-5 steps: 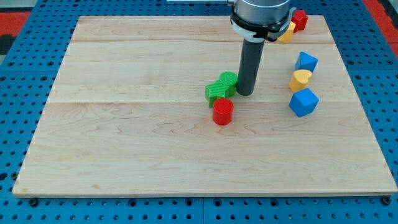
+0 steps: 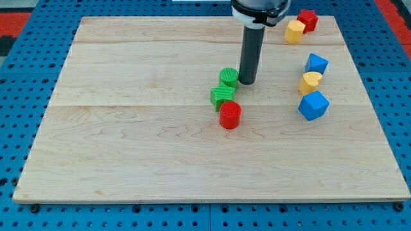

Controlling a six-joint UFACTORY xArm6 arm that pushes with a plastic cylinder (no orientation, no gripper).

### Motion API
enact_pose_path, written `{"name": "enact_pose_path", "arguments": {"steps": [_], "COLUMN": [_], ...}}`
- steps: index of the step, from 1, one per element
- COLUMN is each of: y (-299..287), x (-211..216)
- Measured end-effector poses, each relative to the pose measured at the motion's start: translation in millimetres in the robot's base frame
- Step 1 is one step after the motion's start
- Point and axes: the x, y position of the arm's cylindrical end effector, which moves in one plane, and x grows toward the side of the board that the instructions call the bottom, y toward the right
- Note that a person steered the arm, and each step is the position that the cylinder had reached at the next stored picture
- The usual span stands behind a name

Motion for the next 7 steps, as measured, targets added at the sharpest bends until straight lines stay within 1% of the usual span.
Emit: {"name": "enact_pose_path", "arguments": {"steps": [2,3,4,5,6,7], "y": [27,71,134,208,269,270], "x": [-55,-72,-72,-87,-123,-141]}}
